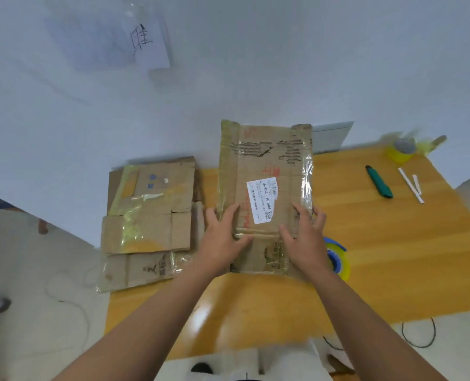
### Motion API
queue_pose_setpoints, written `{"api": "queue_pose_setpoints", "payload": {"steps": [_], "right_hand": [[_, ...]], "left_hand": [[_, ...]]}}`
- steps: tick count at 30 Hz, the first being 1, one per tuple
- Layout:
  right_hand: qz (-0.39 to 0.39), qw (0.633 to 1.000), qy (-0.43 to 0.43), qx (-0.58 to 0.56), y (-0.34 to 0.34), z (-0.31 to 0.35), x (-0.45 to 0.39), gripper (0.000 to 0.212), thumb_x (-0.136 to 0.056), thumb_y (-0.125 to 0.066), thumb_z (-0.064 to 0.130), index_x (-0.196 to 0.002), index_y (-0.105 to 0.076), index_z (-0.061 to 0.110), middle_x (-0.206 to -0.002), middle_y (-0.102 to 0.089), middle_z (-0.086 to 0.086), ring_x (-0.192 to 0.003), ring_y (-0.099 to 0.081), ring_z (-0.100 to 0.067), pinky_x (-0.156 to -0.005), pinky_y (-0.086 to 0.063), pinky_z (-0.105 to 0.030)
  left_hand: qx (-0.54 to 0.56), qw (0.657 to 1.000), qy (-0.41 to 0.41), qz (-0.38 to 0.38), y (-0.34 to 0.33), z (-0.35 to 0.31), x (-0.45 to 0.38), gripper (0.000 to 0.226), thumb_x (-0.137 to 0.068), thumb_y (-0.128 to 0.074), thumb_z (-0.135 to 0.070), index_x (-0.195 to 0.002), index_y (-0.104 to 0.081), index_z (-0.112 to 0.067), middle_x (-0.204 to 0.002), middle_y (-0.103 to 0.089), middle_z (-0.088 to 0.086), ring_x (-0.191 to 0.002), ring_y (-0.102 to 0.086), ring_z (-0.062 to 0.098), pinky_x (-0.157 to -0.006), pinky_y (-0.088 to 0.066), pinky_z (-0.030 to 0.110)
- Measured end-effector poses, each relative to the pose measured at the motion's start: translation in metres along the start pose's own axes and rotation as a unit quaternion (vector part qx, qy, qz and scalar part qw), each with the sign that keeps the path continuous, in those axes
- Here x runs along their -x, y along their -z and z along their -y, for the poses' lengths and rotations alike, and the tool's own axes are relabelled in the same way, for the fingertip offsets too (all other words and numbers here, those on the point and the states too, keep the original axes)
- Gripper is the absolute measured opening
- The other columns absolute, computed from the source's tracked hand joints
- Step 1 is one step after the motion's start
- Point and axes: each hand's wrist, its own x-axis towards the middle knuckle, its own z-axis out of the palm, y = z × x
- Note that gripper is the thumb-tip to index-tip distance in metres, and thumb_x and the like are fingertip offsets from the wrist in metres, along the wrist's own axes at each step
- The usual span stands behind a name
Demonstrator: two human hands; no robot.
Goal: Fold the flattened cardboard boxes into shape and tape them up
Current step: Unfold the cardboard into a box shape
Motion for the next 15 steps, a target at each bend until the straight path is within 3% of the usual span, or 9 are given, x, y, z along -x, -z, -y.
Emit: {"api": "queue_pose_setpoints", "payload": {"steps": [2, 5, 8, 15], "right_hand": [[0.017, 1.0, -0.001, -0.009, 0.015, -0.025, -0.033, 0.058, -0.093, -0.064, 0.029, -0.146, -0.04, 0.026, -0.147, -0.018, 0.004, -0.116, -0.05, -0.025, -0.087, -0.042, -0.028], [0.045, 0.999, -0.002, 0.003, 0.037, -0.062, -0.079, 0.054, -0.094, -0.062, 0.028, -0.143, -0.041, 0.027, -0.144, -0.022, 0.003, -0.1, -0.057, -0.023, -0.076, -0.05, -0.033], [0.086, 0.996, -0.003, 0.012, 0.049, -0.088, -0.115, 0.049, -0.097, -0.055, 0.02, -0.143, -0.042, 0.026, -0.145, -0.024, -0.002, -0.088, -0.06, -0.024, -0.066, -0.048, -0.032], [0.127, 0.992, 0.016, 0.01, 0.046, -0.109, -0.154, 0.047, -0.099, -0.052, 0.014, -0.144, -0.042, 0.022, -0.144, -0.028, -0.005, -0.078, -0.056, -0.018, -0.061, -0.045, -0.029]], "left_hand": [[0.003, 1.0, 0.03, -0.003, -0.029, -0.021, -0.022, 0.084, -0.078, -0.074, -0.051, -0.143, -0.021, -0.053, -0.139, -0.012, -0.019, -0.113, -0.052, 0.019, -0.093, -0.044, 0.03], [0.008, 0.998, 0.07, -0.001, -0.074, -0.052, -0.047, 0.083, -0.079, -0.074, -0.049, -0.143, -0.021, -0.051, -0.136, -0.014, -0.018, -0.106, -0.053, 0.015, -0.087, -0.048, 0.028], [0.006, 0.995, 0.104, -0.006, -0.103, -0.068, -0.064, 0.081, -0.079, -0.074, -0.047, -0.143, -0.024, -0.047, -0.126, -0.015, -0.022, -0.098, -0.055, 0.015, -0.079, -0.049, 0.027], [0.0, 0.988, 0.152, -0.013, -0.121, -0.074, -0.085, 0.082, -0.079, -0.075, -0.049, -0.145, -0.027, -0.044, -0.141, -0.015, -0.014, -0.096, -0.055, 0.016, -0.078, -0.049, 0.028]]}}
